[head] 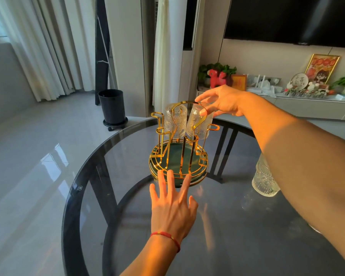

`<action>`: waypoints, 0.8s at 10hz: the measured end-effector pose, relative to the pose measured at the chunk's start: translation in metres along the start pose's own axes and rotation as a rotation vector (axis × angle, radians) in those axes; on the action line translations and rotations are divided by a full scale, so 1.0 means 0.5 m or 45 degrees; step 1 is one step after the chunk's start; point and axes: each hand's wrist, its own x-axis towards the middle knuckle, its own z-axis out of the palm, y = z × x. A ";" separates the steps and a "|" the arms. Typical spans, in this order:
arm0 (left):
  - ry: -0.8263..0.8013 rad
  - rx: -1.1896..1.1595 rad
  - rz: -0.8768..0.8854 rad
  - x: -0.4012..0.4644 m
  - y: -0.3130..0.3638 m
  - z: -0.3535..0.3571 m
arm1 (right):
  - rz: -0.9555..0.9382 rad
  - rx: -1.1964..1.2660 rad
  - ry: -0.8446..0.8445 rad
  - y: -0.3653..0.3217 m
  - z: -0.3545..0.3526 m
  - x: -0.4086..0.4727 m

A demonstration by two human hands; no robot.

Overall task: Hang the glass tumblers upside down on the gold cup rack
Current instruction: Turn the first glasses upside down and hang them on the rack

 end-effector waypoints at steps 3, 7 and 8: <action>-0.018 0.014 -0.010 0.003 -0.002 0.005 | -0.149 -0.214 -0.184 -0.005 0.017 0.016; 0.033 0.003 -0.007 0.001 -0.005 0.004 | -0.278 -0.129 0.157 0.025 0.033 -0.080; 0.031 0.022 -0.001 0.003 -0.002 -0.001 | -0.362 0.070 0.460 0.045 0.044 -0.169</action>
